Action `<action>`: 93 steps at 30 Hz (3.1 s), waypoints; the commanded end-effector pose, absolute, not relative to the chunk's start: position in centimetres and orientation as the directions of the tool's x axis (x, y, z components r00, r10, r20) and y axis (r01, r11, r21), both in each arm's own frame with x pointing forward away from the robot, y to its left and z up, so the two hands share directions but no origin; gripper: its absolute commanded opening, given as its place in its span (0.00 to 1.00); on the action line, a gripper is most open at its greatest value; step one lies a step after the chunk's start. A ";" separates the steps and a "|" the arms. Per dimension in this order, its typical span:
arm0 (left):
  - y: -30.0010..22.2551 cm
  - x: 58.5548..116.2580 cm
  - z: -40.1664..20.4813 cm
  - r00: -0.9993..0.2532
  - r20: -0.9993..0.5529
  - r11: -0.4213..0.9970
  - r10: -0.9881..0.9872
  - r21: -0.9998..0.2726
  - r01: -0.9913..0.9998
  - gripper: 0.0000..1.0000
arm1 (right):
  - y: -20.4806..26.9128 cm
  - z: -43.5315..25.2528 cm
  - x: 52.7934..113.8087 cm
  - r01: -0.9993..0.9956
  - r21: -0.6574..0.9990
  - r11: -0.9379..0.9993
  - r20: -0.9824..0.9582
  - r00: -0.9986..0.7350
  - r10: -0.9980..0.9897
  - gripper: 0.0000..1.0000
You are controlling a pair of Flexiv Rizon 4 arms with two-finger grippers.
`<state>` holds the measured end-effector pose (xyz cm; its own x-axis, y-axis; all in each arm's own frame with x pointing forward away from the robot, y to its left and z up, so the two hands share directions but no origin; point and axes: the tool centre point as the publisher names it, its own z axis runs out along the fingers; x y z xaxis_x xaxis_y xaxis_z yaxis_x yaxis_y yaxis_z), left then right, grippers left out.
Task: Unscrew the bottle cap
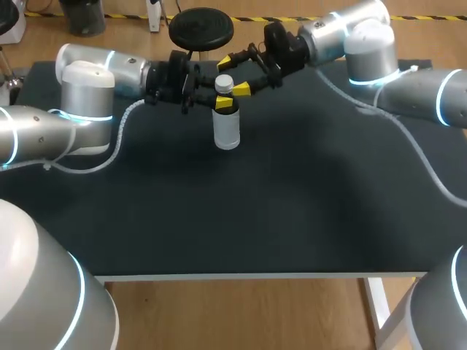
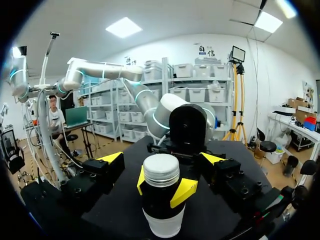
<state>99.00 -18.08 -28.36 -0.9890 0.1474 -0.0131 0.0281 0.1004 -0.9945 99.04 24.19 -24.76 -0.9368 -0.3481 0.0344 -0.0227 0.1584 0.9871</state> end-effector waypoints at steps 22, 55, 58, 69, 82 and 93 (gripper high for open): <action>-18.1 99.1 -28.4 -0.988 -0.012 0.101 0.151 -0.995 0.028 0.00 | 24.9 -24.5 98.2 0.001 0.987 0.158 -0.016 -0.995 0.101 1.00; -18.1 99.1 -28.4 -0.988 -0.012 0.101 0.151 -0.995 0.028 0.00 | 25.6 -25.5 99.3 0.069 0.986 0.152 0.038 -0.980 0.195 1.00; -18.1 99.1 -28.4 -0.988 -0.012 0.101 0.151 -0.995 0.028 0.00 | 25.6 -25.4 99.3 0.069 0.987 0.148 0.039 -0.980 0.195 0.93; -18.1 99.1 -28.4 -0.988 -0.012 0.101 0.151 -0.995 0.028 0.00 | 25.8 -25.3 99.3 0.067 0.988 0.140 0.039 -0.981 0.192 0.49; -18.1 99.1 -28.4 -0.988 -0.012 0.101 0.151 -0.995 0.028 0.00 | 25.7 -25.4 99.4 0.069 0.987 0.145 0.042 -0.982 0.183 0.00; -18.1 99.1 -28.4 -0.988 -0.012 0.101 0.151 -0.995 0.028 0.00 | 25.7 -25.4 100.0 0.056 0.991 0.118 0.055 -0.998 0.012 0.00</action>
<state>98.84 -17.97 -28.37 -0.9888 0.1484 -0.0135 0.0284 0.0989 -0.9947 98.89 25.85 -25.15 -0.9950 0.0900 0.0436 0.0542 0.1188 0.9914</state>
